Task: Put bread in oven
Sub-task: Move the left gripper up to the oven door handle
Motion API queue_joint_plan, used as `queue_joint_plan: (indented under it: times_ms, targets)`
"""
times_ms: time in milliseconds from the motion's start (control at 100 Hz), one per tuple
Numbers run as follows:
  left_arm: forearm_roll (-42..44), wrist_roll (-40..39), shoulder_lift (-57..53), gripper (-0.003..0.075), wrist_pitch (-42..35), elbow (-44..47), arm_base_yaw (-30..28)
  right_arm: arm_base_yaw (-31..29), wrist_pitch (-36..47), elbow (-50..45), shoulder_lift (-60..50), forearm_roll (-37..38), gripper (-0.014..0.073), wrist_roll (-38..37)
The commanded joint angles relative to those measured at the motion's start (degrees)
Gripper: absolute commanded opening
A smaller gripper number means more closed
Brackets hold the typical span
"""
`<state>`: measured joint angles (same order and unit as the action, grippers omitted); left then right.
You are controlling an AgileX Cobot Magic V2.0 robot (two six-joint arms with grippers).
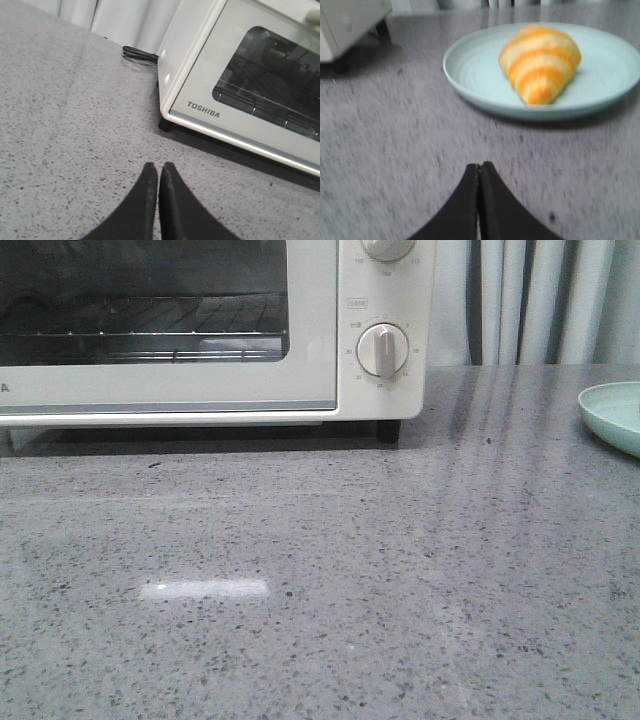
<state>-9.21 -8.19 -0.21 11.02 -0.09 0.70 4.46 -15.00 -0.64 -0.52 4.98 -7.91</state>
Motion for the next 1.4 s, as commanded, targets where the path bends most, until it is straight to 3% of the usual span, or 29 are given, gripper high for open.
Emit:
queue_joint_plan:
  times_ms: [0, 110, 210, 380, 520, 620, 680, 750, 960, 1390]
  targets:
    - [1.09, 0.13, -1.75, -0.0021, -4.37, 1.36, -0.17, -0.47, 14.31, -0.64, -1.18, -2.22, -0.0069, 0.28]
    - [-7.32, -0.37, -1.75, -0.0021, -7.63, 1.36, -0.17, -0.47, 25.0, -0.64, -1.18, -13.28, -0.0069, 0.28]
    - [-15.57, -0.37, -1.75, -0.0021, -11.02, 1.36, -0.17, -0.47, 31.24, -0.52, -1.18, -14.78, -0.0069, 0.28]
    - [-23.67, -0.37, -1.75, -0.0021, -19.24, 1.36, -0.17, -0.47, 25.51, 0.96, -1.18, -15.14, -0.0069, 0.28]
    - [-33.39, -0.49, -1.75, -0.0021, -18.53, 0.8, -0.17, -0.47, 24.07, 3.33, -1.18, -15.43, -0.0069, 0.28]
    - [-28.05, 1.94, -1.08, -0.0021, -7.92, -3.93, 1.38, -0.47, 16.8, 7.85, -0.76, -15.43, -0.0069, 0.38]
    - [-23.48, 7.55, 0.52, -0.0021, -0.67, -8.67, 3.06, -0.47, 11.9, 10.84, 0.48, -15.43, -0.0069, 0.38]
    - [-22.74, 15.85, 3.83, -0.0021, 2.52, -13.34, 5.08, -0.47, 8.7, 13.33, 2.43, -15.43, -0.0069, 1.93]
    - [-22.86, 27.04, 18.93, -0.0021, 4.41, -23.08, 11.53, -0.47, 9.1, 16.28, 8.76, -15.43, -0.0069, 4.46]
    - [-26.95, 28.46, 50.29, -0.0021, -0.03, -43.2, 20.51, -0.47, 9.92, 16.28, 9.68, -15.43, -0.0069, 4.46]
